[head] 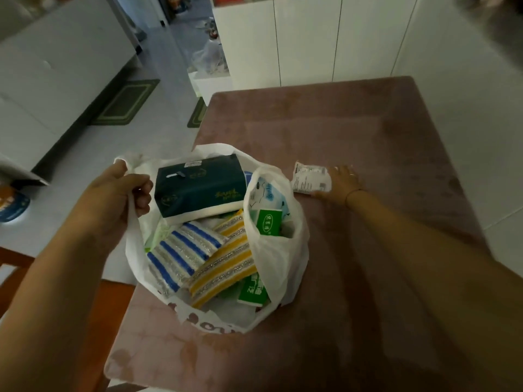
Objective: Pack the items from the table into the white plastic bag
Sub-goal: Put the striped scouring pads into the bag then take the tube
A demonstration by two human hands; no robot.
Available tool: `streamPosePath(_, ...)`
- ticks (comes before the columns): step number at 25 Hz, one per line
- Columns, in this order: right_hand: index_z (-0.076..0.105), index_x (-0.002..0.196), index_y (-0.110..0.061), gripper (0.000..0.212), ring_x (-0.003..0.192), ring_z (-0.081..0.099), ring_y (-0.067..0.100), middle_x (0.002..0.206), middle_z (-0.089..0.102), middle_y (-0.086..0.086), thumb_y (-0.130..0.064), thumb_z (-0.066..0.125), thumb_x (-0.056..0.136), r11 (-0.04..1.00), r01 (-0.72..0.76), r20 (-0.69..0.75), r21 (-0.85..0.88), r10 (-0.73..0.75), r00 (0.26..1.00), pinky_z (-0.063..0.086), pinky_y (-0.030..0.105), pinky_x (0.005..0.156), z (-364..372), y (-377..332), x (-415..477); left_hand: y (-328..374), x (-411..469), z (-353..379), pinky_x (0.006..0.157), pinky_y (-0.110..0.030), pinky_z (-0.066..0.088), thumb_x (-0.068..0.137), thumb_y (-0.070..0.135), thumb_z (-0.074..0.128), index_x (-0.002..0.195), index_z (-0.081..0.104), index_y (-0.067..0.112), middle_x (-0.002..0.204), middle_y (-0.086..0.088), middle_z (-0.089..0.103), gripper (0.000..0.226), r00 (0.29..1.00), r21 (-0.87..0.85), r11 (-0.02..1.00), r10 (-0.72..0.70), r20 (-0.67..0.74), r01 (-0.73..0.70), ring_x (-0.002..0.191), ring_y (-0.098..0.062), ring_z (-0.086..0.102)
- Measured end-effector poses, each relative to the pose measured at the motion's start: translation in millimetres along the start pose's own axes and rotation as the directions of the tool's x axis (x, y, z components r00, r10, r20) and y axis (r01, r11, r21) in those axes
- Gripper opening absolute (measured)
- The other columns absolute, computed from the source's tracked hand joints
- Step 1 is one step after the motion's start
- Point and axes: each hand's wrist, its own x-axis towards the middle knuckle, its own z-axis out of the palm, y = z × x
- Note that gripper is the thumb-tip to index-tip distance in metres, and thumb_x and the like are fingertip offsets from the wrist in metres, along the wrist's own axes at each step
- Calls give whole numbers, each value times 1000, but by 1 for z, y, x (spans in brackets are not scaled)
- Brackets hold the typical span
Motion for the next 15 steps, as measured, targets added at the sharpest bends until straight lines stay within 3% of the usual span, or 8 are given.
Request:
streamPosePath(4,13,147,-19,109,142,15,33,155,18,12,-76,56,64,1000,-5,118,-22,8,993,13,55,114,2,-5,27,-2,2,4,49,-20,44,89,10,50,142,26,10,58,6,57,58,1000,-3,1000,12,-3,-12,53,-7,48)
streamPosePath(6,12,147,-20,111,142,15,34,155,16,13,-79,53,63,999,-25,159,-24,29,987,14,55,114,6,-6,36,-4,-2,11,54,-20,43,90,12,49,125,45,11,59,6,55,35,1000,14,1000,15,19,-16,56,-8,47)
streamPosePath(8,14,147,-18,103,141,16,35,154,18,14,-75,50,69,999,-31,172,-39,38,984,15,54,114,13,-4,43,-6,-7,18,56,-19,44,92,12,48,111,51,20,57,7,56,22,1000,24,999,23,9,-23,58,-8,47)
streamPosePath(11,21,145,-12,79,139,20,36,152,24,17,-56,47,85,997,-59,148,-52,66,987,15,53,115,19,-2,54,-7,-12,22,59,-21,45,92,13,49,139,36,16,54,8,59,49,999,29,999,42,-35,-41,58,-7,49)
streamPosePath(15,29,141,-7,92,135,31,37,148,33,18,-60,61,74,970,-125,128,-207,154,980,21,53,112,5,-11,57,-8,-15,21,62,-26,42,92,11,49,133,41,15,54,7,58,41,999,53,997,48,-20,-47,59,-11,47)
